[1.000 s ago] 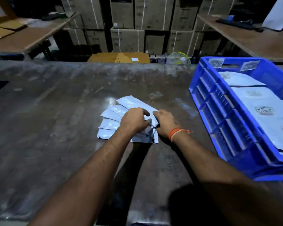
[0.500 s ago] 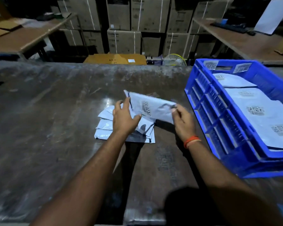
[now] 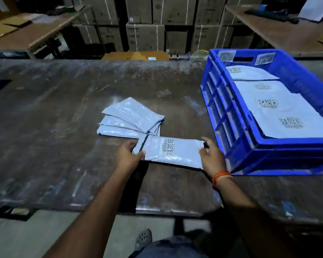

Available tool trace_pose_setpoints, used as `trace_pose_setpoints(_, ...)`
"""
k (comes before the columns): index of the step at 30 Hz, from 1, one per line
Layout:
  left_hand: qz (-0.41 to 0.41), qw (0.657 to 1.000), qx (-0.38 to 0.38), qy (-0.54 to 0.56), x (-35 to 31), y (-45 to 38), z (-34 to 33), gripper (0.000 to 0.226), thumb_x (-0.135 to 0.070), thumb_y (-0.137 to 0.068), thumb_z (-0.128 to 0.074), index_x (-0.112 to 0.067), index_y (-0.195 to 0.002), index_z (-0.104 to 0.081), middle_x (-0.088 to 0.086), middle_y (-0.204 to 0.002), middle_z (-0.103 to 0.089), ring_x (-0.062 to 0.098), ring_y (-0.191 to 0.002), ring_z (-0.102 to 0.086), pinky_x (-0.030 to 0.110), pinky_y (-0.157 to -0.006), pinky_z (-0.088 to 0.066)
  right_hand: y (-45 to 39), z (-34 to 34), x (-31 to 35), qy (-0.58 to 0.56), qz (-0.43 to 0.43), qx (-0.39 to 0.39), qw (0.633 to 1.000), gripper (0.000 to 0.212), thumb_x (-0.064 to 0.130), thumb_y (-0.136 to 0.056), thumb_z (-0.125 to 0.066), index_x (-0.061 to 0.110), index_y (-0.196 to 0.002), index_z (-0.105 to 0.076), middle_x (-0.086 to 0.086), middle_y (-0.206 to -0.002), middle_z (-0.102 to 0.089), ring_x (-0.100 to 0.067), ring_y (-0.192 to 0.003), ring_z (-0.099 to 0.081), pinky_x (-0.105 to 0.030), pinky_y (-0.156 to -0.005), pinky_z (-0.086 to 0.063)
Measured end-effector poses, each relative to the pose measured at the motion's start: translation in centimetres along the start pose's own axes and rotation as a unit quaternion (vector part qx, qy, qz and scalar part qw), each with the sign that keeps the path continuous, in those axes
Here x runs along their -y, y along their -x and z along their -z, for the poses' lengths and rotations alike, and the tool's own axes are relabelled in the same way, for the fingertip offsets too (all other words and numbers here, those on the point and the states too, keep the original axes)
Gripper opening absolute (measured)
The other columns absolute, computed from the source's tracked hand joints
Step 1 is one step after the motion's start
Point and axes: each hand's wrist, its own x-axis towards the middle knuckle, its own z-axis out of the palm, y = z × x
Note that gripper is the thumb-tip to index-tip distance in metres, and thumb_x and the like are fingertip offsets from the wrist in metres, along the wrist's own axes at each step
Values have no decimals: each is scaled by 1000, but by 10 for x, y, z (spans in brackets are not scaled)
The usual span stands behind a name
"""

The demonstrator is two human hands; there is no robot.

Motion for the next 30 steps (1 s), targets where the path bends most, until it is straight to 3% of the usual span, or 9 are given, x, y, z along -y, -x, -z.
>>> trace_pose_setpoints(3, 27, 985, -33, -169, 0, 23, 0, 41, -37, -64, -72, -26, -104, -70, -4, -100, -76, 18, -91, -71, 35, -85, -57, 6, 3, -2, 98, 30, -11, 995, 37, 16, -94, -54, 15, -130, -61, -16, -107, -71, -34, -105, -64, -36, -86, -49)
trace_pose_setpoints(5, -6, 949, -91, -303, -8, 39, -3, 45, -45, -68, -65, -31, -111, -65, -1, -111, -68, 26, -105, -64, 40, -86, -55, 10, 4, 1, 193, 78, -44, 977, 45, 25, -90, -48, 14, -132, -61, -17, -118, -66, -38, -110, -59, -41, -92, -48)
trace_pose_setpoints(7, -140, 912, -118, -368, -14, 47, -12, 46, -45, -84, -59, -28, -126, -59, 6, -130, -55, 33, -120, -51, 48, -95, -50, 16, -1, 7, 258, 149, -59, 953, 53, 33, -90, -46, 18, -140, -54, -12, -137, -54, -35, -125, -49, -47, -101, -44)
trace_pose_setpoints(10, -300, 877, -47, -372, -21, 44, -30, 56, -47, -97, -40, -18, -144, -51, 16, -149, -45, 37, -138, -39, 48, -113, -38, 31, -15, 25, 305, 220, 9, 927, 62, 46, -94, -31, 27, -152, -37, -5, -159, -32, -28, -146, -27, -50, -111, -33)
trace_pose_setpoints(14, -261, 866, 72, -420, -12, 37, -47, 62, -54, -101, -18, -32, -156, -32, 11, -163, -27, 34, -151, -19, 50, -120, -23, 36, -37, 19, 392, 199, 103, 892, 75, 60, -89, 1, 34, -157, -18, -5, -166, -12, -26, -153, -9, -48, -117, -20)
trace_pose_setpoints(17, -230, 854, 67, -461, -1, 39, -44, 55, -56, -104, -15, -44, -158, -14, -1, -168, -12, 25, -155, -5, 54, -122, -14, 35, -34, 7, 410, 174, 91, 891, 65, 62, -95, -7, 40, -156, -18, -3, -166, -14, -27, -153, -8, -49, -117, -20)
trace_pose_setpoints(23, -135, 881, 29, -452, 7, 45, -27, 53, -55, -104, -25, -48, -156, -20, 4, -169, 0, 31, -154, -3, 56, -121, -9, 37, -25, 3, 385, 56, 63, 919, 58, 58, -101, -28, 44, -155, -16, -16, -165, -3, -34, -151, -9, -49, -116, -23)
trace_pose_setpoints(27, -110, 911, -58, -393, 1, 49, -22, 47, -43, -97, -51, -35, -143, -50, 13, -151, -34, 34, -135, -35, 43, -110, -33, 44, -25, 11, 356, 10, -25, 934, 58, 54, -95, -47, 34, -149, -39, -15, -139, -39, -36, -129, -36, -46, -107, -34)
trace_pose_setpoints(30, -53, 962, -47, -264, -2, 31, -15, 42, -19, -88, -64, -32, -128, -65, 10, -130, -47, 28, -111, -51, 28, -102, -39, 41, -28, 12, 229, -8, -17, 973, 60, 45, -86, -64, 32, -143, -51, -14, -121, -50, -38, -116, -49, -39, -104, -42)
